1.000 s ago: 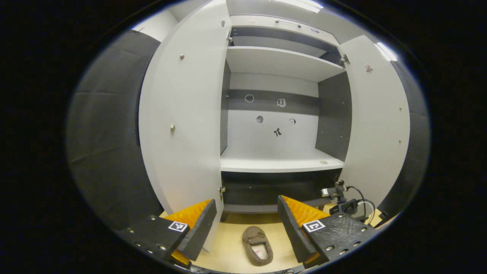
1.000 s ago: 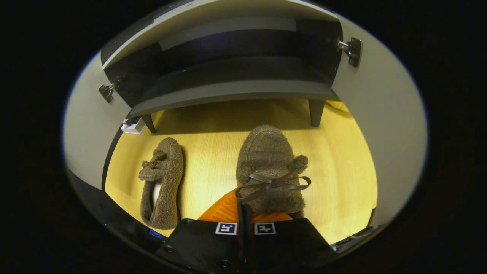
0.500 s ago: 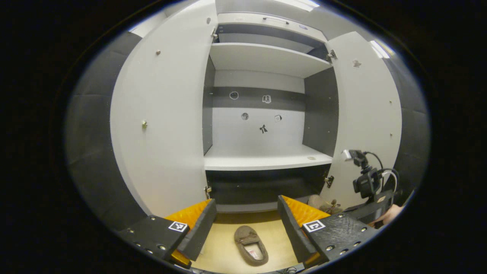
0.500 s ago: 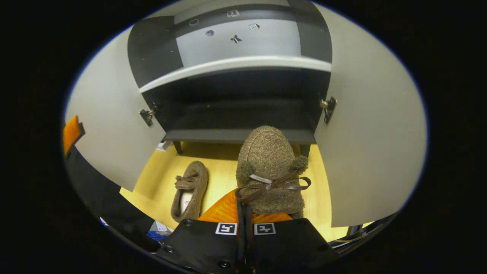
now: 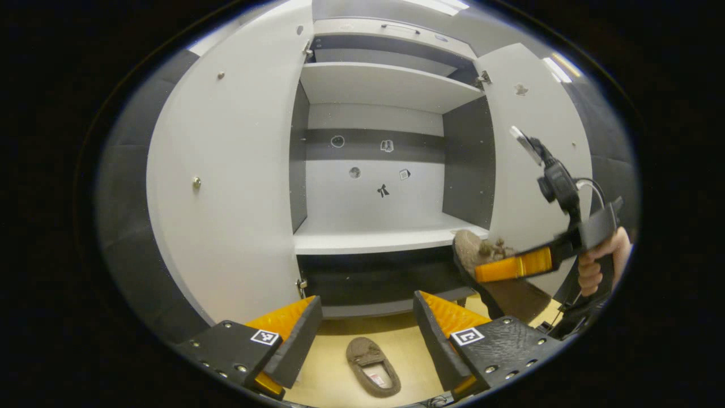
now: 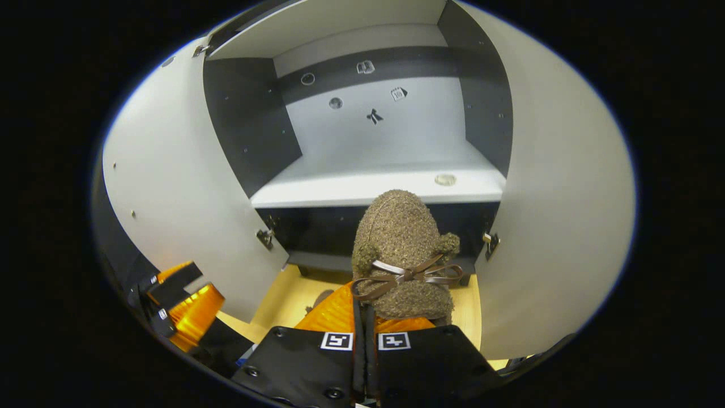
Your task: Grab one shoe with the right hand and put it into the shoe cabinet, grab the other shoe with the left hand and put it into the shoe cabinet; then close the right door with the right hand and the left door with the left hand.
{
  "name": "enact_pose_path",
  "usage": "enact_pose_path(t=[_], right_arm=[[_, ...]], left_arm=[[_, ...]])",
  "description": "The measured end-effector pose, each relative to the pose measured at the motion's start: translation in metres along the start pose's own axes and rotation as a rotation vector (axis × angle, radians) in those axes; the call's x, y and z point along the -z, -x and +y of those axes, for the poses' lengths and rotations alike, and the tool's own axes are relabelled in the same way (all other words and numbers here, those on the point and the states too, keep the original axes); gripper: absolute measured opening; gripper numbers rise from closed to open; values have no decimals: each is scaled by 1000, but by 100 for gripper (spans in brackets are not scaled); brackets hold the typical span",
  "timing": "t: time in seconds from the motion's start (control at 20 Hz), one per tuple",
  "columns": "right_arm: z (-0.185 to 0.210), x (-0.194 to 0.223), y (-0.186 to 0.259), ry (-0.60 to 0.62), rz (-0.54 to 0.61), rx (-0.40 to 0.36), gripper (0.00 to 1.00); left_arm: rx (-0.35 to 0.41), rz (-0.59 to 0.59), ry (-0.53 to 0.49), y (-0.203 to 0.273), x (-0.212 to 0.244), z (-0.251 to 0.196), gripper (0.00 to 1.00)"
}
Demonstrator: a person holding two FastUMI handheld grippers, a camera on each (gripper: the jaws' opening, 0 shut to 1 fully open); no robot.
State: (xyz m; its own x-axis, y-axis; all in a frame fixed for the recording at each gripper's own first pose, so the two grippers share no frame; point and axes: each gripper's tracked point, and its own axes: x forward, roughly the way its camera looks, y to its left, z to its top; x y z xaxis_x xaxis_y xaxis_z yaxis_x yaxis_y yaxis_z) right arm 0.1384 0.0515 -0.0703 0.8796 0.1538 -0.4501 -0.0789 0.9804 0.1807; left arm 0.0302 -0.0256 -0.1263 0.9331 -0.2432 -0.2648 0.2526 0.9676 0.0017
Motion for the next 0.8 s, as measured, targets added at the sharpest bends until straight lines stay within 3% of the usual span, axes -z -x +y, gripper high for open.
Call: enact_pose_path(t=[0.05, 0.25, 0.4, 0.45, 0.5, 0.6, 0.8], right_arm=[[2, -18, -2, -1, -26, -3, 2], [6, -88, -21, 17, -151, -9, 2], [-4, -137, -40, 24, -238, 34, 2], [-7, -154, -48, 31, -264, 42, 2], [-9, -170, -55, 41, -292, 53, 2], [-13, -200, -70, 76, -329, 86, 2], [-15, -246, -109, 127, -381, 115, 2]], left_arm=[[1, -4, -4, 0, -1, 0, 93], [-3, -7, 1, 2, -2, 1, 97], [-18, 6, 40, 4, 2, 1, 97], [-30, 7, 49, 5, 3, 3, 89], [-41, 6, 54, 6, 1, 4, 97], [-61, 5, 59, 9, -1, 7, 93], [-98, 4, 55, 19, 0, 14, 97]])
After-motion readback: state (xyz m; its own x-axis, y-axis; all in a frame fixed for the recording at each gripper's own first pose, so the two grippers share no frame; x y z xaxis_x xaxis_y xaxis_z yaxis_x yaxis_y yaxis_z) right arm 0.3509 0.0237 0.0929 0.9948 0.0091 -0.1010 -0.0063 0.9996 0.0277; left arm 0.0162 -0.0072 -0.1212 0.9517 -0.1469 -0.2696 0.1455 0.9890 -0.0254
